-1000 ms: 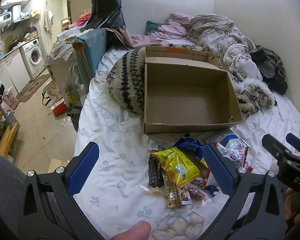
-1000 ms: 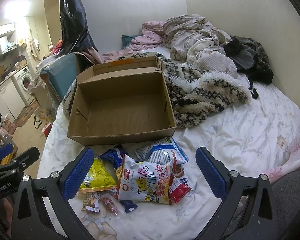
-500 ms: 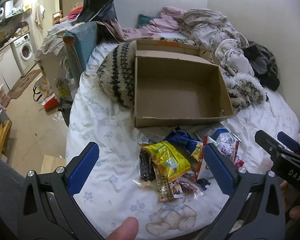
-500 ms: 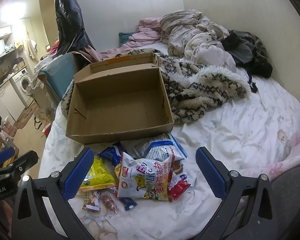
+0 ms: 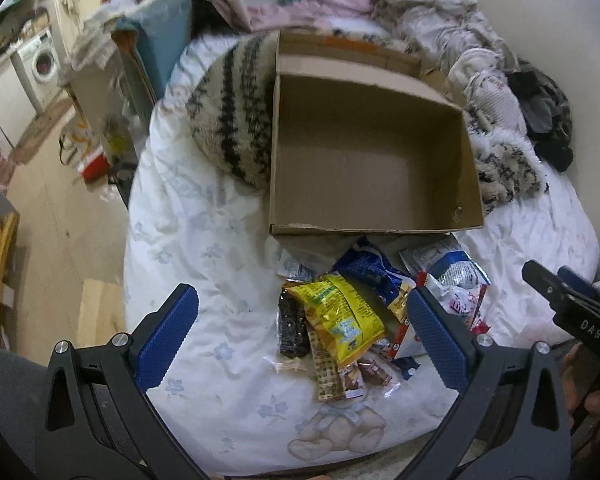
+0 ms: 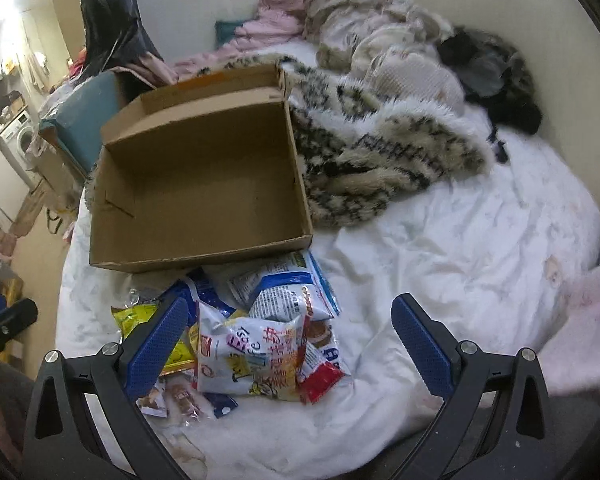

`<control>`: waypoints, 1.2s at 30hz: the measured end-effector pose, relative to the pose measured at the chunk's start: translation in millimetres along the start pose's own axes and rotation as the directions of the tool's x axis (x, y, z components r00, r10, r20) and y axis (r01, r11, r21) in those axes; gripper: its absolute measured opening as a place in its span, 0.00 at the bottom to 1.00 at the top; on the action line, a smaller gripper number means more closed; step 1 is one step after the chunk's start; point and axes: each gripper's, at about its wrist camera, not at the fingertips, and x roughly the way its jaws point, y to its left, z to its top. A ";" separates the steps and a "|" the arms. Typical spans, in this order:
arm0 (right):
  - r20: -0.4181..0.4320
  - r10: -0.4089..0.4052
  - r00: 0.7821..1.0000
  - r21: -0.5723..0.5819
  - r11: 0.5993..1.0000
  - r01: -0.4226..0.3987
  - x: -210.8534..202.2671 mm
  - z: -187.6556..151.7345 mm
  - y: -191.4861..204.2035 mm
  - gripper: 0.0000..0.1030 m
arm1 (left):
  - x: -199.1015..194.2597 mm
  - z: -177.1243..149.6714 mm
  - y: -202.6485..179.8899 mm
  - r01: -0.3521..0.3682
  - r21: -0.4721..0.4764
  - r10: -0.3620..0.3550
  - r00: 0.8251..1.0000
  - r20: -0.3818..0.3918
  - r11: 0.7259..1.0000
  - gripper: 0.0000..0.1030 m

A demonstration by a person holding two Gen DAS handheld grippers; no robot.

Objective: Organize snacks
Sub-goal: 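Grasp the yellow chip bag with the left tool while the right grasps the white Powell's bag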

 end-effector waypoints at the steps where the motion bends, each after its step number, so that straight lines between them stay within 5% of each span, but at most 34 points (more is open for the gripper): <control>1: -0.036 0.024 0.999 0.024 0.999 -0.024 8.4 4.5 -5.1 1.00 | 3.7 4.0 1.8 0.005 -0.020 -0.005 1.000 -0.011 1.000 1.00; 5: -0.123 0.100 0.987 0.094 0.992 -0.089 34.9 6.9 -17.3 1.00 | 13.6 21.0 15.8 0.045 -0.131 -0.050 0.998 -0.031 0.990 1.00; 11: -0.223 0.203 0.954 0.187 0.969 -0.162 66.2 -8.6 -21.6 1.00 | 53.6 23.1 -0.7 0.016 -0.105 -0.032 0.987 -0.156 0.994 1.00; 17: -0.221 0.219 0.950 0.213 0.962 -0.172 65.6 -7.1 -26.2 1.00 | 120.3 -7.7 -16.6 -0.035 -0.119 -0.007 0.942 -0.335 0.992 0.88; 21: -0.210 0.206 0.956 0.203 0.965 -0.164 65.2 -4.3 -26.9 1.00 | 150.6 -19.5 -26.8 -0.068 -0.099 0.025 0.923 -0.383 0.993 0.86; 25: -0.214 0.208 0.955 0.199 0.966 -0.166 67.3 -2.6 -26.8 1.00 | 167.2 -26.5 -28.1 -0.047 -0.114 -0.006 0.906 -0.422 0.992 0.59; 30: -0.223 0.207 0.953 0.206 0.965 -0.162 71.4 -2.6 -29.0 1.00 | 149.2 -22.0 -26.9 -0.017 -0.097 -0.022 0.923 -0.384 0.995 0.36; 36: -0.220 0.203 0.954 0.190 0.968 -0.162 70.8 -2.4 -25.1 1.00 | 95.0 -9.1 -12.1 0.054 -0.109 -0.088 0.935 -0.343 0.993 0.32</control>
